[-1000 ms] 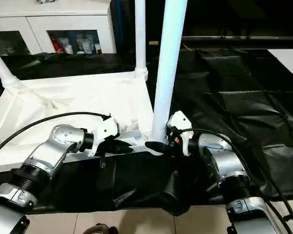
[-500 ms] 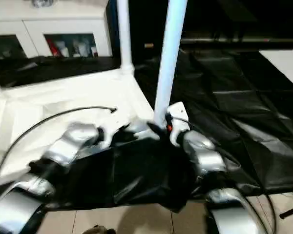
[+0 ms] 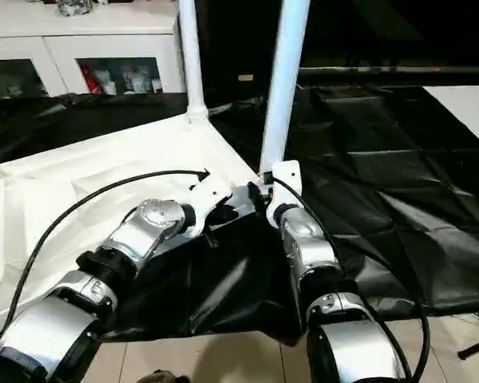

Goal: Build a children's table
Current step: Rotate leg to tighten

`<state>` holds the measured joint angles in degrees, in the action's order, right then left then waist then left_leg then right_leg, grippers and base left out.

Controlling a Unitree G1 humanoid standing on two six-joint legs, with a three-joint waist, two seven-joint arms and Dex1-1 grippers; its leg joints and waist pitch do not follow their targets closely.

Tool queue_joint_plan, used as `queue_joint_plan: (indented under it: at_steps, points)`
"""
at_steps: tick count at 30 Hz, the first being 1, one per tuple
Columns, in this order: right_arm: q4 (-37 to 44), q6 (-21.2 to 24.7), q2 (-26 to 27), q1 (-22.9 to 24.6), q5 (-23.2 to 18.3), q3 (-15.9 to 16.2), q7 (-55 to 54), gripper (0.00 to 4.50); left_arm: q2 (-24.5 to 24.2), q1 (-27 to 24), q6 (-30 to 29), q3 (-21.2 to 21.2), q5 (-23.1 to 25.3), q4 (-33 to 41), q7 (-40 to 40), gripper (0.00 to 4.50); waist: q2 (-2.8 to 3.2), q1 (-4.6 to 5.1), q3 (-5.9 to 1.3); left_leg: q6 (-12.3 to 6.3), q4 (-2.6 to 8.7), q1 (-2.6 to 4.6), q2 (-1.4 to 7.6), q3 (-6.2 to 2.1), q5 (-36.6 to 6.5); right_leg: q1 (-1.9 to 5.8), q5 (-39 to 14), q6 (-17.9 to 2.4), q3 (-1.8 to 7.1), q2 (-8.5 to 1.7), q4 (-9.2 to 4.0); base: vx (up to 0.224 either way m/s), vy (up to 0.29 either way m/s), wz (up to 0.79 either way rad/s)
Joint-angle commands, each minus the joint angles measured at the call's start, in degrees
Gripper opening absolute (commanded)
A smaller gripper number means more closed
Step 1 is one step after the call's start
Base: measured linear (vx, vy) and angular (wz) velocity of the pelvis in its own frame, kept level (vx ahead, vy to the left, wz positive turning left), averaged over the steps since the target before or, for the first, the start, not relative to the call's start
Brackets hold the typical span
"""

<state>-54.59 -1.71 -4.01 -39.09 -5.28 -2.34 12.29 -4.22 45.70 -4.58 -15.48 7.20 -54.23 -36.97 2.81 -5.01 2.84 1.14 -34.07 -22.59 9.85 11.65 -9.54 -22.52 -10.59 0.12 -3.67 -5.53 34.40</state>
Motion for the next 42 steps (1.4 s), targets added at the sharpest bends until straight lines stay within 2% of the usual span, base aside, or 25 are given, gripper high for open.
queue_joint_plan:
  at_steps: [1, 2, 4, 5, 6, 7, 8, 9, 11, 12, 13, 15, 17, 22, 25, 30, 40, 42]
  points:
    - [-1.8, 0.4, 0.0, -0.1, -0.6, 0.1, 1.5, 3.79, -0.2, -0.7, 2.5, 2.3, -1.2, -0.6, 2.0, 0.0, -1.21, 0.11, -3.41, 0.01, 5.04, 1.59, 3.24, -2.31, -20.9, 1.36, -22.9, -9.2, 2.15, -4.16, -5.42, 0.0, 0.0, 0.0]
    - [-1.5, -0.2, -0.8, -0.2, -0.3, 0.5, 3.2, 3.93, -0.7, -1.1, 2.9, 2.3, -1.3, -0.4, 1.0, 0.0, -1.27, 0.08, -3.33, -0.04, 4.94, 1.81, 3.23, -2.22, -21.5, 1.17, -23.9, -9.3, 2.23, -4.22, -5.63, 0.0, 0.0, 0.0]
    - [0.3, -0.2, -2.4, 0.0, 0.2, 1.5, 7.2, 4.04, -1.6, -1.9, 3.4, 2.3, -1.5, 0.6, -0.5, 0.0, -1.32, 0.07, -3.34, -0.26, 4.96, 1.63, 3.2, -2.27, -21.1, 1.38, -24.1, -9.2, 2.21, -4.25, -5.63, 0.0, 0.0, 0.0]
    - [1.5, -0.4, -3.3, 0.3, 0.5, 2.2, 9.7, 4.04, -2.0, -2.4, 3.5, 2.3, -1.7, 1.3, -1.4, 0.0, -1.6, 0.05, -3.39, -0.57, 4.98, 1.39, 3.27, -2.23, -20.2, 1.56, -23.5, -9.1, 2.2, -4.25, -5.53, 0.0, 0.0, 0.0]
    - [5.0, 0.2, -5.3, 1.4, -0.1, 3.6, 16.6, 4.04, -3.0, -3.4, 4.3, 2.2, -2.3, 3.1, -4.1, 0.0, -1.53, -0.12, -3.46, -1.08, 4.9, 1.3, 3.27, -2.2, -19.0, 1.69, -22.3, -9.3, 2.2, -4.23, -5.36, 0.0, 0.0, 0.0]
    - [5.3, 0.3, -5.5, 1.5, -0.2, 3.7, 17.3, 4.04, -3.1, -3.5, 4.4, 2.2, -2.3, 3.3, -4.4, 0.0, -1.67, -0.14, -3.44, -1.55, 4.84, 1.14, 3.24, -2.13, -18.7, 1.83, -21.7, -9.3, 2.18, -4.17, -5.33, 0.0, 0.0, 0.0]
    - [8.3, 0.4, -7.5, 2.8, -0.7, 5.2, 23.3, 4.04, -4.0, -4.3, 4.4, 2.1, -3.0, 4.8, -6.5, 0.0, -1.88, -0.27, -3.46, -2.47, 4.73, 0.97, 3.29, -2.05, -17.5, 1.97, -20.7, -9.3, 2.23, -4.15, -5.15, 0.0, 0.0, 0.0]
    - [8.9, 0.4, -7.8, 3.0, -0.8, 5.5, 24.5, 4.04, -4.1, -4.4, 4.4, 2.1, -3.1, 5.1, -6.9, 0.0, -1.89, -0.5, -3.5, -3.18, 4.58, 1.01, 3.33, -1.9, -16.2, 1.87, -19.7, -9.5, 2.26, -4.09, -5.1, 0.0, 0.0, 0.0]
    - [14.1, 1.4, -12.1, 5.6, -1.6, 8.2, 34.4, 4.04, -6.1, -6.1, 4.6, 1.7, -4.7, 8.4, -12.5, 0.0, -1.93, -0.65, -3.62, -3.97, 4.31, 1.0, 3.37, -1.76, -14.7, 1.92, -18.3, -10.3, 2.27, -4.04, -4.86, 0.0, 0.0, 0.0]
    - [14.6, 1.6, -12.6, 5.8, -1.8, 8.4, 35.4, 4.04, -6.3, -6.3, 4.7, 1.6, -4.8, 8.8, -13.2, 0.0, -1.94, -0.95, -3.67, -4.59, 4.22, 0.94, 3.45, -1.68, -13.3, 1.99, -16.9, -10.7, 2.25, -4.03, -4.66, 0.0, 0.0, 0.0]
    - [15.5, 2.3, -13.6, 6.2, -2.0, 8.8, 37.3, 4.04, -7.0, -6.7, 4.5, 1.4, -5.3, 9.8, -15.0, 0.0, -1.92, -0.85, -3.65, -4.86, 4.06, 0.85, 3.3, -1.58, -12.5, 1.88, -16.4, -11.4, 2.22, -3.86, -4.5, 0.0, 0.0, 0.0]
    - [17.6, 3.7, -15.8, 7.1, -3.3, 9.1, 42.1, 4.04, -9.2, -8.4, 4.3, 0.2, -6.3, 13.2, -20.6, 0.0, -1.85, -0.99, -3.84, -4.89, 4.0, 0.77, 3.44, -1.69, -11.7, 1.99, -15.8, -11.9, 2.17, -3.92, -4.2, 0.0, 0.0, 0.0]
    - [18.6, 4.6, -16.6, 7.4, -4.0, 8.7, 43.9, 4.04, -10.4, -9.6, 2.7, -0.3, -7.3, 15.8, -24.0, 0.0, -1.64, -1.01, -3.78, -5.05, 3.95, 0.92, 3.67, -1.53, -11.2, 1.67, -13.8, -13.3, 2.22, -3.65, -3.9, 0.0, 0.0, 0.0]
    - [20.4, 5.4, -18.4, 8.3, -3.2, 9.8, 46.5, 4.04, -12.8, -12.3, 0.1, -1.1, -9.1, 22.3, -29.7, 0.0, -1.33, -1.17, -4.02, -4.75, 3.95, 1.07, 3.95, -1.58, -10.3, 1.58, -9.3, -14.9, 2.19, -3.46, -3.09, 0.0, 0.0, 0.0]
    - [21.4, 6.0, -18.7, 8.8, -3.1, 10.4, 47.8, 4.04, -13.0, -12.8, -0.3, -1.1, -9.2, 23.4, -30.2, 0.0, -1.36, -1.2, -3.92, -4.74, 3.93, 1.11, 3.84, -1.48, -10.9, 1.49, -9.2, -14.8, 2.23, -3.38, -3.15, 0.0, 0.0, 0.0]
    - [22.9, 6.8, -18.8, 9.7, -3.1, 11.8, 50.5, 4.04, -13.1, -13.3, -1.3, -0.9, -9.1, 24.6, -29.9, 0.0, -1.7, -1.54, -3.73, -3.7, 4.01, 1.12, 3.77, -1.46, -12.4, 1.53, -13.0, -13.7, 2.41, -3.73, -3.63, 0.0, 0.0, 0.0]
    - [23.3, 8.1, -18.6, 9.8, -3.8, 11.3, 50.7, 3.3, -13.1, -13.9, -2.5, -0.6, -8.8, 26.0, -29.3, 0.0, -1.73, -1.54, -3.86, -4.14, 3.82, 1.04, 3.65, -1.46, -10.5, 1.58, -11.0, -13.7, 2.35, -3.57, -3.34, 0.0, 0.0, 0.0]
    - [23.5, 8.3, -18.6, 9.9, -4.0, 11.2, 50.9, 2.99, -13.1, -14.0, -2.7, -0.5, -8.7, 26.3, -29.2, 0.0, -1.74, -1.56, -3.87, -4.19, 3.81, 1.08, 3.68, -1.46, -10.6, 1.57, -11.2, -13.7, 2.35, -3.59, -3.35, 0.0, 0.0, 0.0]
